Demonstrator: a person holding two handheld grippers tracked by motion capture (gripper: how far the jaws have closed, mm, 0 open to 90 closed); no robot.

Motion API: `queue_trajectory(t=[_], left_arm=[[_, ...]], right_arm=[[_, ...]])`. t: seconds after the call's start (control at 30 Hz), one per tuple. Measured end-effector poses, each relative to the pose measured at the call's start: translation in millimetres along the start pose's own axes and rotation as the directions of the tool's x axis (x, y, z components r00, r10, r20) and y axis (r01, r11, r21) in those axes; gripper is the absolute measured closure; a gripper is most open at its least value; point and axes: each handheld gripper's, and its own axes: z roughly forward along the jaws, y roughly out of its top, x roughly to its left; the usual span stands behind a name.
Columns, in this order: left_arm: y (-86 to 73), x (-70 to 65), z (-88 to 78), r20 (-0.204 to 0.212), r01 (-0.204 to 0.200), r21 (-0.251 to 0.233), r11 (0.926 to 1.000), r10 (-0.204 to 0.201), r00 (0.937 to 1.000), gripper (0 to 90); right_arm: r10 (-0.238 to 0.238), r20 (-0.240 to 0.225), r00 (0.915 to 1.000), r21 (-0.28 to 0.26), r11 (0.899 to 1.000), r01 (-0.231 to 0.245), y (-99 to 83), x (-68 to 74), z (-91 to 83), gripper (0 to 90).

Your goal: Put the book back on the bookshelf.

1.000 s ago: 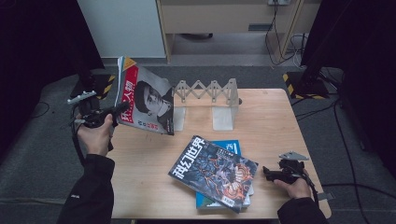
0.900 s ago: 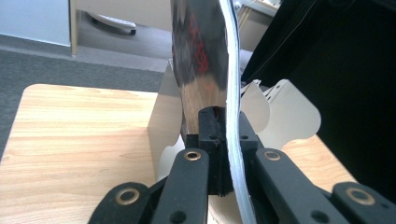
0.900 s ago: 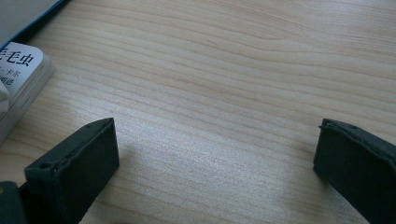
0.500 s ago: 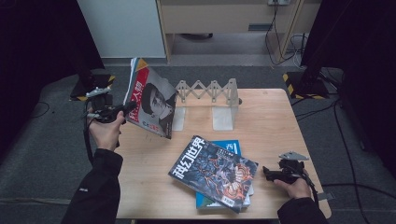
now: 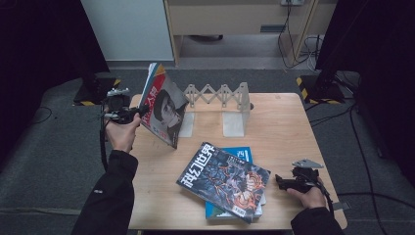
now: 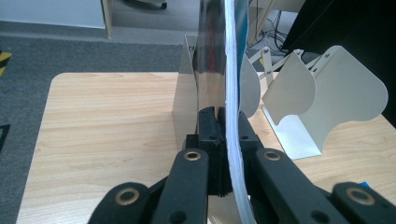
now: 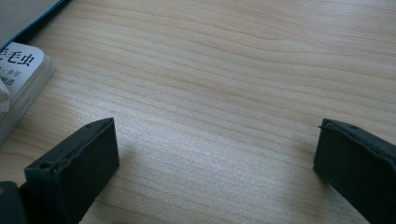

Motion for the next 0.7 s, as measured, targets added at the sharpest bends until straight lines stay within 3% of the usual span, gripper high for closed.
queue_trajectory(t=[0.17,0.43,0.5,0.7], left_arm=[[4.4,-4.3,2.6,-0.036,0.013,0.019,0.9997,-0.012,0.9993,86.0],[9.8,-9.9,5.3,-0.048,0.010,0.038,0.9992,-0.009,0.9988,86.0],[10.2,-9.1,5.1,-0.054,0.025,0.039,0.9989,-0.023,0.9983,86.0],[9.2,-7.0,5.4,-0.031,0.032,0.025,0.9992,-0.031,0.9990,85.6]], right_arm=[[-0.002,-0.002,1.0000,0.002,1.000,0.002,0.2,-0.1,-0.1,0.4],[-0.005,-0.002,1.0000,0.001,1.000,0.005,0.1,-0.1,0.0,0.3],[-0.005,-0.001,1.0000,0.000,1.000,0.005,0.1,0.0,0.2,0.3],[-0.004,0.000,1.0000,-0.002,1.000,0.004,0.2,0.3,0.4,0.3]])
